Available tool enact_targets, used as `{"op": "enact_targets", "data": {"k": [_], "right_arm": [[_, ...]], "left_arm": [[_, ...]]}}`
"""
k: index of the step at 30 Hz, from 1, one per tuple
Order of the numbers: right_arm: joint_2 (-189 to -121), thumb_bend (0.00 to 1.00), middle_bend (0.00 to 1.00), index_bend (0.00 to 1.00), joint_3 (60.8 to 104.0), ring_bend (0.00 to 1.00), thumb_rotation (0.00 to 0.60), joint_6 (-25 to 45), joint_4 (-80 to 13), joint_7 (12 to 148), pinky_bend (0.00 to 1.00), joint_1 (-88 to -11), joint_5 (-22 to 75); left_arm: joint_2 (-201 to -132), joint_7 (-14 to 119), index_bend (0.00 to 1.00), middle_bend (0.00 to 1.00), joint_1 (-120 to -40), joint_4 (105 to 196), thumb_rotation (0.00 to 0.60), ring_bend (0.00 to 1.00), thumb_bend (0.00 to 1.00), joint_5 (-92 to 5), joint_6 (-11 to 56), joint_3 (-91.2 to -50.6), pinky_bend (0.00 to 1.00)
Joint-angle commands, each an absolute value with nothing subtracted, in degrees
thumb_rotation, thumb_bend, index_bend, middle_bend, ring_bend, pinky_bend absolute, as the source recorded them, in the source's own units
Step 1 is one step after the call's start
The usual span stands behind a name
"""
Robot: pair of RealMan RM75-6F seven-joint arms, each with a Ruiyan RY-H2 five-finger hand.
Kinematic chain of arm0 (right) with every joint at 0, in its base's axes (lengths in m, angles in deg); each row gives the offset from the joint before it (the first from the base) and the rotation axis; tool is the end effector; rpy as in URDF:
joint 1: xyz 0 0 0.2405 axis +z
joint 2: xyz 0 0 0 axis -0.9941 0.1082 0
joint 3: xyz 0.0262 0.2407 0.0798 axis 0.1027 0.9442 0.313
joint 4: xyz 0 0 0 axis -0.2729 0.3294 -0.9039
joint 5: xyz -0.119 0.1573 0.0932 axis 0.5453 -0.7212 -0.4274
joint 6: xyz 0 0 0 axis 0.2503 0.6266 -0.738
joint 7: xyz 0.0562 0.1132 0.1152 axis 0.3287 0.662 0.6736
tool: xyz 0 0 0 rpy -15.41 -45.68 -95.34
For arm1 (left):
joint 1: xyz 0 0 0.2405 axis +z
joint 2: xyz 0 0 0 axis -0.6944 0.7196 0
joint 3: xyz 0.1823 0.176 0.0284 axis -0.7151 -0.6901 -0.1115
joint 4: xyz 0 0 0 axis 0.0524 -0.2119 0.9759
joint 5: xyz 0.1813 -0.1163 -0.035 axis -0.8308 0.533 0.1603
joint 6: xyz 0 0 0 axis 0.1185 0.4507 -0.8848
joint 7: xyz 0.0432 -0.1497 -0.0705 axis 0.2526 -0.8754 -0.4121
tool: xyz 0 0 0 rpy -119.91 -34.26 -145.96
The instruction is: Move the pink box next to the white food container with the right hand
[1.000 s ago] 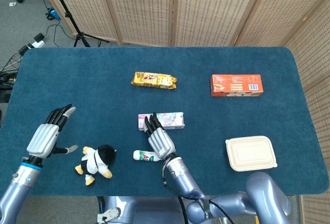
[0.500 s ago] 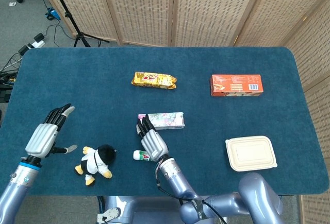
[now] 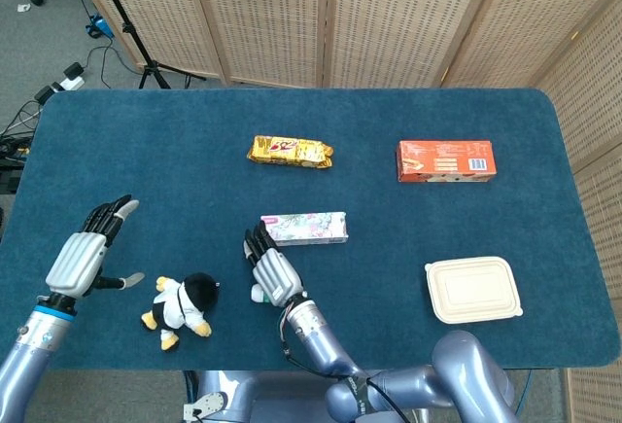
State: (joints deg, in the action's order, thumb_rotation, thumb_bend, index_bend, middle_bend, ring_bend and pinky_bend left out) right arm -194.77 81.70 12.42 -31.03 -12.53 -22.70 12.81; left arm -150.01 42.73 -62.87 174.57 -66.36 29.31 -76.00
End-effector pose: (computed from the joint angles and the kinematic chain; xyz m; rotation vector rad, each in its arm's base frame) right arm 0.0151 -0.2972 -0.1819 2.0510 0.1157 0.4531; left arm -0.2513 0.2718 0.0949 -1.5682 -1.1634 -1.1044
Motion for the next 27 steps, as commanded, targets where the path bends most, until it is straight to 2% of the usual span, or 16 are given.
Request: {"op": "enact_targets", "data": {"k": [1,12,27], "right_arm": [[-195.4,0.9,0.0,0.04,82.1,0.0,0.6,11.5,-29.6,-12.1,0.0,-22.3,12.6],[-196.0,0.9,0.0,0.04,83.0,0.0,0.6,10.4,-26.3,-11.9,0.0,-21.8,12.1],[-194.2,0.9,0.0,0.04,83.9,0.0,0.6,11.8,-26.5,-13.3,0.0,-22.5,10.3]], "left_arm": [[-150.0,42.7,0.0,0.0,-62.9,174.5,0.6,0.0,0.0,-66.4,29.2,-76.0,0.0],[-150.1,42.5,0.0,0.0,-63.0,174.5,0.6,0.0,0.0,-66.4,28.9,-76.1,0.0],[-150.0,42.2,0.0,0.0,-63.1,174.8,0.6,0.0,0.0,-66.8,28.8,-76.4,0.0]]}}
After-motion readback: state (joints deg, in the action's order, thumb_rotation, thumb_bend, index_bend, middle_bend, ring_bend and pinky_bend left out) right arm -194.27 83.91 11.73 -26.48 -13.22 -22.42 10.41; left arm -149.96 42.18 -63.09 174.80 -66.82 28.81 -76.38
